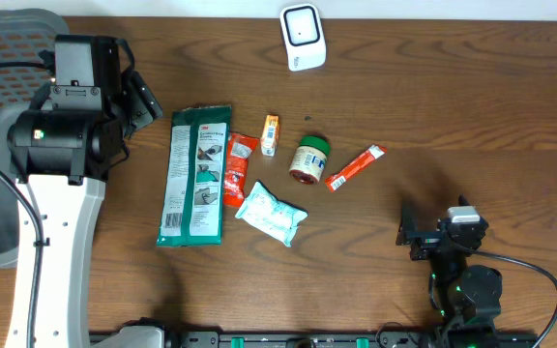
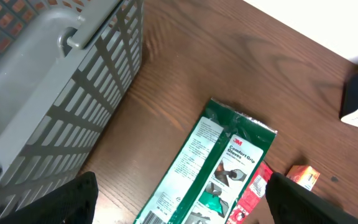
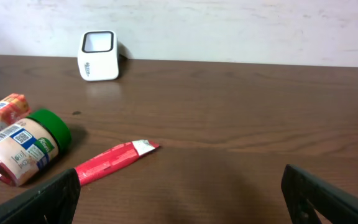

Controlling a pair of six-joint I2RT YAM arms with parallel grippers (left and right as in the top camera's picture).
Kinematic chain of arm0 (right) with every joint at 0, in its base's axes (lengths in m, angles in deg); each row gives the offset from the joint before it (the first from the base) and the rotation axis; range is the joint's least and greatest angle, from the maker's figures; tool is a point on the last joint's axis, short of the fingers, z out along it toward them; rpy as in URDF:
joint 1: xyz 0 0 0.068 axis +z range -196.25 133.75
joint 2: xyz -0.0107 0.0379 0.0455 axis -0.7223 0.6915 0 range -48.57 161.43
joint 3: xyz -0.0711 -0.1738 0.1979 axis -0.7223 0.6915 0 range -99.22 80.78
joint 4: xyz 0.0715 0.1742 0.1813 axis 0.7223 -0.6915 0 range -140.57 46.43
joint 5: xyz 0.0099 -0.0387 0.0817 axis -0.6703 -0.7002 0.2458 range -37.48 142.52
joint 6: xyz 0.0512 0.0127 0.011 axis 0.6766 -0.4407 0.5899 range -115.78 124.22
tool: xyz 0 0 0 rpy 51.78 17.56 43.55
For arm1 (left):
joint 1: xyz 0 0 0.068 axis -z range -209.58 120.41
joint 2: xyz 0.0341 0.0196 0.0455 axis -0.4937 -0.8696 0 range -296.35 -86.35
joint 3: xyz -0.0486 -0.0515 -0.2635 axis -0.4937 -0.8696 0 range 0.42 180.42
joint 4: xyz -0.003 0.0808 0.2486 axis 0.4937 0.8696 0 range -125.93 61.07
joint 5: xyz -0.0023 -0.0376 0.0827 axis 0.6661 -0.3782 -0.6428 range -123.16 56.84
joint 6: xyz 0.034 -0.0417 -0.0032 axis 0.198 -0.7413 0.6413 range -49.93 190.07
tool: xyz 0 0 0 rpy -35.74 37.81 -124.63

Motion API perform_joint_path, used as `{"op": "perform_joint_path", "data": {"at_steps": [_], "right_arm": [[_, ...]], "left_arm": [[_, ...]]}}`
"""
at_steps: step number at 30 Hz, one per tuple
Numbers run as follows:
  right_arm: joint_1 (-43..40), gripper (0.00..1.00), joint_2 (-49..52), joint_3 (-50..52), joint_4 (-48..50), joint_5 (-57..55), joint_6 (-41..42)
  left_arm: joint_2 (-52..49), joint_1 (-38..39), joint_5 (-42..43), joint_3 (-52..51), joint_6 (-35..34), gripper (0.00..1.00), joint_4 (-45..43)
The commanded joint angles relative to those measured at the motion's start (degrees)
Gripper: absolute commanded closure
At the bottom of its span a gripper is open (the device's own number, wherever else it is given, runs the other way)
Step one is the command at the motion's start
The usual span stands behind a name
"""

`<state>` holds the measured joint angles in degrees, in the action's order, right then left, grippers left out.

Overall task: Scan the item barcode
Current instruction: 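Release the gloves package and raise the left gripper beside the basket, then reach the right gripper forward toward the green-lidded jar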

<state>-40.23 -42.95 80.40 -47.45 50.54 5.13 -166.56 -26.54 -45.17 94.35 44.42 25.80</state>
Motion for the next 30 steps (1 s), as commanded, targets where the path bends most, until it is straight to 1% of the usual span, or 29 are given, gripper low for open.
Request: {"op": "perform_joint_path", "data": {"at_steps": [1, 4, 5, 8, 10, 23, 25, 28, 30], "right_arm": [[-0.3, 0.01, -0.1, 0.1, -0.2, -0.5, 0.8], [-0.3, 0.01, -0.1, 0.1, -0.2, 1.3, 1.1], [-0.3, 0.01, -0.1, 0.1, -0.3, 3.8, 2.4], [-0.3, 0.01, -0.1, 0.1, -0.1, 5.8, 5.8], [-0.3, 0.01, -0.1, 0.1, 0.5, 5.7, 7.2], [-0.3, 0.01, -0.1, 0.1, -0.2, 5.5, 7.5], [-0.3, 0.01, -0.1, 0.1, 0.3, 7.6, 11.1], [-0.3, 0.01, -0.1, -1.2, 0.8, 8.0, 11.6], [-0.3, 0.01, -0.1, -4.1, 0.3, 8.3, 13.2]], "left_arm": [[-0.3, -0.3, -0.9, 1.0, 0.1, 0.14, 0.3], [-0.3, -0.2, -0.9, 1.0, 0.1, 0.14, 0.3], [-0.3, -0.2, -0.9, 1.0, 0.1, 0.14, 0.3], [-0.3, -0.2, -0.9, 1.0, 0.1, 0.14, 0.3], [-0.3, -0.2, -0.9, 1.0, 0.1, 0.14, 0.3], [-0.3, -0.2, -0.9, 1.0, 0.1, 0.13, 0.3], [-0.3, -0.2, -0.9, 1.0, 0.1, 0.14, 0.3], [-0.3, -0.2, -0.9, 1.0, 0.1, 0.13, 0.3], [-0.3, -0.2, -0.9, 1.0, 0.1, 0.14, 0.3]]}}
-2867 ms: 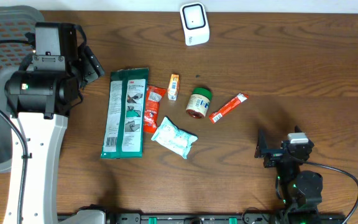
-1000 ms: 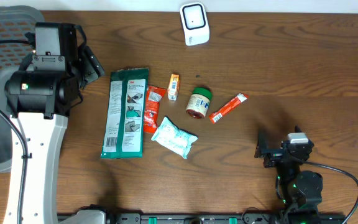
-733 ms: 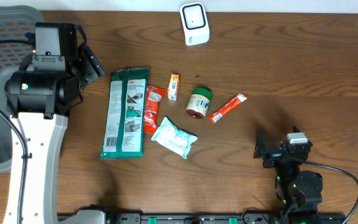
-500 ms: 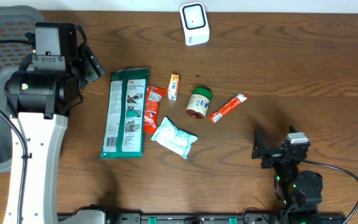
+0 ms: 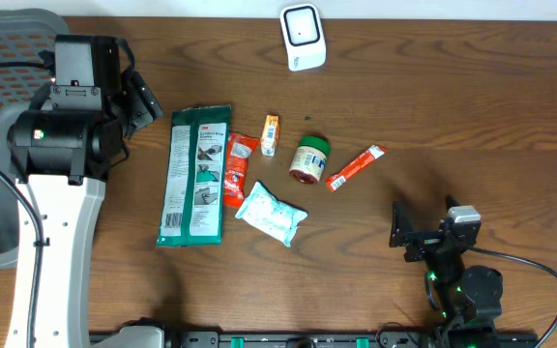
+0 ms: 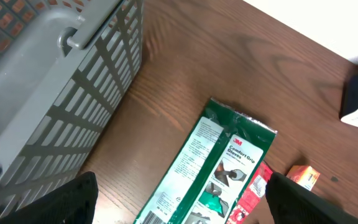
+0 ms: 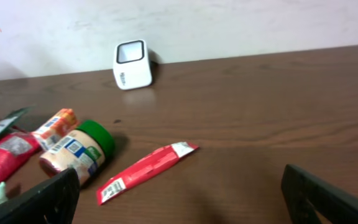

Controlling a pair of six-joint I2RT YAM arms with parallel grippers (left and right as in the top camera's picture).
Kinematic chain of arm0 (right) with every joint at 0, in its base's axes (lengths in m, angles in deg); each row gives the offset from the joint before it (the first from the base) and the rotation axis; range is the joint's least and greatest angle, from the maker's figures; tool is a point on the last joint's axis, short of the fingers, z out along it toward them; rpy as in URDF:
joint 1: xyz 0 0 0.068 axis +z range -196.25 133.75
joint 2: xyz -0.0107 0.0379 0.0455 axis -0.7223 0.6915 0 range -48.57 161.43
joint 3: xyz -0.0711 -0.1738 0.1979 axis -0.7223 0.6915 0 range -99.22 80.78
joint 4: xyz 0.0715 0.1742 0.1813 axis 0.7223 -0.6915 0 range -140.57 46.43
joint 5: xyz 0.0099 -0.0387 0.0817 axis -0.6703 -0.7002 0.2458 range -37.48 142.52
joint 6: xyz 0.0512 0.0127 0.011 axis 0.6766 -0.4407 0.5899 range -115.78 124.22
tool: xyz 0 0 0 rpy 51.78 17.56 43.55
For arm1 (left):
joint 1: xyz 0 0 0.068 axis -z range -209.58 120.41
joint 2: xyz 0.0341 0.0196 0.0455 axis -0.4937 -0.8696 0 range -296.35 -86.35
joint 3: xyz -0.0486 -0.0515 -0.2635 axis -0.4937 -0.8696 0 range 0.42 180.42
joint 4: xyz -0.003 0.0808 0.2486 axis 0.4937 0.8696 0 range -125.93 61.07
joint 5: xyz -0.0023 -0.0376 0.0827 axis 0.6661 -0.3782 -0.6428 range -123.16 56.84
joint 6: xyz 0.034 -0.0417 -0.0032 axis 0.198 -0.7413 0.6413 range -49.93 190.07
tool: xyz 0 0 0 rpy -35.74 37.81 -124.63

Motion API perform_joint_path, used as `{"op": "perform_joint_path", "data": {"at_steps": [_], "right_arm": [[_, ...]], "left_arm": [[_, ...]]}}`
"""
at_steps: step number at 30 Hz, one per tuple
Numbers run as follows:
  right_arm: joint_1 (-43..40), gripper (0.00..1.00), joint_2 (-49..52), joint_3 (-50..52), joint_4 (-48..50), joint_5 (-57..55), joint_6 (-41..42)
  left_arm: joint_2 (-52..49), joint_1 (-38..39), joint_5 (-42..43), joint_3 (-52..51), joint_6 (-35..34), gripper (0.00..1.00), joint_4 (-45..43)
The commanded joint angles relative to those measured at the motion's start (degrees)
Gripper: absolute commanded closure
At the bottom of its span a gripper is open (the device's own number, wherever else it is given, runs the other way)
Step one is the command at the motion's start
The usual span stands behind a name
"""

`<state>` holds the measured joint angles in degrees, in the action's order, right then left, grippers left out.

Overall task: Scan the item barcode
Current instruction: 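Reach the right gripper forward toward the green-lidded jar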

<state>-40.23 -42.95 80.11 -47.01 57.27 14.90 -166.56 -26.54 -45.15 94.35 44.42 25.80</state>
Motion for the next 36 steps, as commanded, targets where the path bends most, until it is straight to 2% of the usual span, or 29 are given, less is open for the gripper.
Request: {"op": "perform_joint_path", "data": {"at_steps": [1, 5, 9, 11, 20, 24, 30, 32, 33, 34, 36], "right_arm": [[-0.3, 0.01, 0.0, -5.6, -0.7, 1.6, 4.1], [-0.3, 0.01, 2.3, -17.4, -8.0, 1.6, 4.3], [-0.3, 0.01, 9.3, -32.3, -19.3, 1.6, 4.3], [-0.3, 0.01, 16.6, -43.9, -28.9, 1.6, 4.3], [-0.3, 0.01, 42.3, -75.4, -58.2, 1.6, 4.3], [-0.3, 0.01, 51.2, -83.5, -64.8, 1.8, 4.3], [-0.3, 0.01, 58.5, -84.2, -64.1, 7.2, 4.5], [-0.3, 0.25, 60.8, -84.0, -64.5, 10.7, 5.5], [0.2, 0.42, 63.1, -84.0, -64.8, 12.9, 7.7], [1.1, 0.47, 64.4, -84.0, -64.9, 12.7, 8.3], [3.1, 0.49, 66.8, -84.0, -64.9, 12.3, 9.5]], "left_arm": [[-0.3, -0.2, -0.9, 1.0, 0.1, 0.13, 0.3], [-0.3, -0.2, -0.9, 1.0, 0.1, 0.14, 0.3], [-0.3, -0.2, -0.9, 1.0, 0.1, 0.13, 0.3], [-0.3, -0.2, -0.9, 1.0, 0.1, 0.14, 0.3], [-0.3, -0.2, -0.9, 1.0, 0.1, 0.13, 0.3], [-0.3, -0.2, -0.9, 1.0, 0.1, 0.13, 0.3], [-0.3, -0.2, -0.9, 1.0, 0.1, 0.13, 0.3], [-0.3, -0.2, -0.9, 1.0, 0.1, 0.13, 0.3], [-0.3, -0.2, -0.9, 1.0, 0.1, 0.13, 0.3], [-0.3, -0.2, -0.9, 1.0, 0.1, 0.13, 0.3], [-0.3, -0.2, -0.9, 1.0, 0.1, 0.13, 0.3]]}}
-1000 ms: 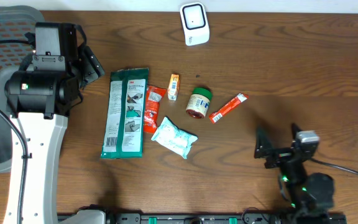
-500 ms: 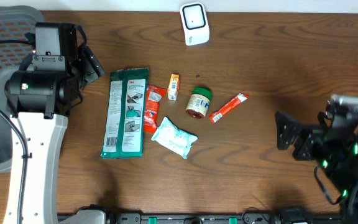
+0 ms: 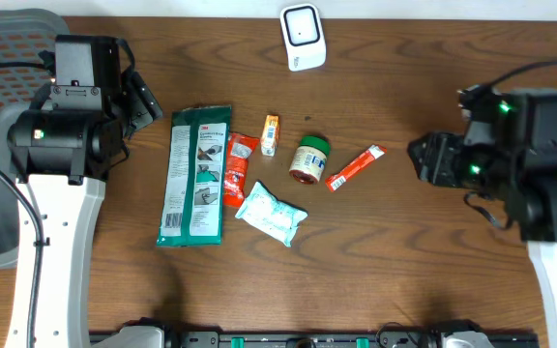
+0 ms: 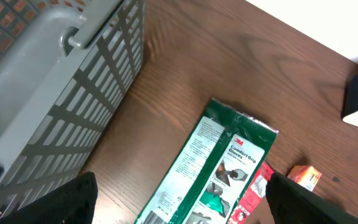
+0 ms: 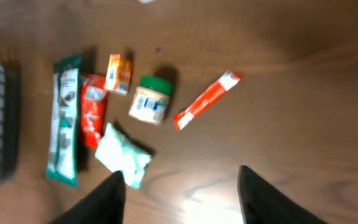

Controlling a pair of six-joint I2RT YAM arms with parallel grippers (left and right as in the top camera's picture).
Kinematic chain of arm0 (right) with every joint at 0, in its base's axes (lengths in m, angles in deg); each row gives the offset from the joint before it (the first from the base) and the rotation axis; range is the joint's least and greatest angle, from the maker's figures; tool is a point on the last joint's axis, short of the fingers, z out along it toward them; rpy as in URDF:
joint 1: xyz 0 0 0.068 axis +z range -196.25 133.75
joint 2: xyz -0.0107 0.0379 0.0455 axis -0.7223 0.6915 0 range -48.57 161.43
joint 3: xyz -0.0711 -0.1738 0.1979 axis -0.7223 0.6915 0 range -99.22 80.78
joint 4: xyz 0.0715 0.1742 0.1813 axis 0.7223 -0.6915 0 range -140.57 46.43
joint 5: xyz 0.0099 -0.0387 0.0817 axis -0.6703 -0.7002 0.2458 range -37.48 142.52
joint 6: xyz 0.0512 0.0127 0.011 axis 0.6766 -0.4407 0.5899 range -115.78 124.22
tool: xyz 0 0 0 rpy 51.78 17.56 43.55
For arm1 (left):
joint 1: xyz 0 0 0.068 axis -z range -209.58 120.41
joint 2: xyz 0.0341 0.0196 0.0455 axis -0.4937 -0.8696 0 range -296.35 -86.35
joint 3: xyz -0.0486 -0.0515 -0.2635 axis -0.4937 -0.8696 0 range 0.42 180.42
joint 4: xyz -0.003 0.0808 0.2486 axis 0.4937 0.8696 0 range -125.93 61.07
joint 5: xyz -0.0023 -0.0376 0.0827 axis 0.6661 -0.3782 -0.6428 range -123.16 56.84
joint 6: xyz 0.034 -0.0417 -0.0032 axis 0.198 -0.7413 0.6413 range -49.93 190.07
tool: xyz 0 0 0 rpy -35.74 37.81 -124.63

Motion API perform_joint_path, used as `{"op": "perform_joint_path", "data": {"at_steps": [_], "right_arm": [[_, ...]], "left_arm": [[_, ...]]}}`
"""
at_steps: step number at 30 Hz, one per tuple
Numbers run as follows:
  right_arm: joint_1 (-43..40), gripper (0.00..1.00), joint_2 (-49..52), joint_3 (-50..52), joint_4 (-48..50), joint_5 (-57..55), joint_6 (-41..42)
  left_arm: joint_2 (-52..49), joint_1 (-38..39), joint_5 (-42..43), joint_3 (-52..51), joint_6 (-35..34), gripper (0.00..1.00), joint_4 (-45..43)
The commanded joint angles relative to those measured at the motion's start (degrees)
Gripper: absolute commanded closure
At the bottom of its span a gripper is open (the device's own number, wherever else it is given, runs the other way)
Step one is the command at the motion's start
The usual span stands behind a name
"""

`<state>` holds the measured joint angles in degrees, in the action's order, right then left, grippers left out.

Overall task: Scan the item barcode
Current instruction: 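Reach the right gripper forward toward the green-lidded jar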

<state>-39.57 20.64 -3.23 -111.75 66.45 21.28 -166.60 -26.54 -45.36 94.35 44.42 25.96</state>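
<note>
The white barcode scanner [image 3: 303, 37] stands at the table's far edge. The items lie in a group: a green 3M package [image 3: 197, 174], a red packet [image 3: 237, 169], a small orange box [image 3: 270, 134], a green-lidded jar [image 3: 308, 159], a red stick pack [image 3: 355, 167] and a white-teal pouch [image 3: 271, 214]. My left gripper [image 4: 179, 205] hangs open above the green package [image 4: 213, 168]. My right gripper [image 5: 182, 199] is open, high over the table's right side, empty, with the jar [image 5: 149, 102] and stick pack [image 5: 206, 99] below it. The right wrist view is blurred.
A grey slatted basket [image 4: 55, 93] stands off the table's left end beside the left arm [image 3: 66, 126]. The right arm [image 3: 530, 174] reaches over the right side of the table.
My right arm was low near the front right edge; now it is raised and farther back on the right, its camera looking down on all the items. The left arm and the items are unchanged.
The right gripper sat low at the front right, facing the scanner across the table. Then it was turned a little left, with more items in its view. Now it is high above the right side. The left arm stayed still throughout.
</note>
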Motion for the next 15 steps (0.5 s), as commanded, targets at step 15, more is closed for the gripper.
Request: {"op": "perform_joint_path", "data": {"at_steps": [15], "right_arm": [[14.9, 0.15, 35.7, -26.2, -8.7, -2.1, 10.8]], "left_arm": [[-0.2, -0.2, -0.7, 1.0, 0.1, 0.13, 0.2]]}}
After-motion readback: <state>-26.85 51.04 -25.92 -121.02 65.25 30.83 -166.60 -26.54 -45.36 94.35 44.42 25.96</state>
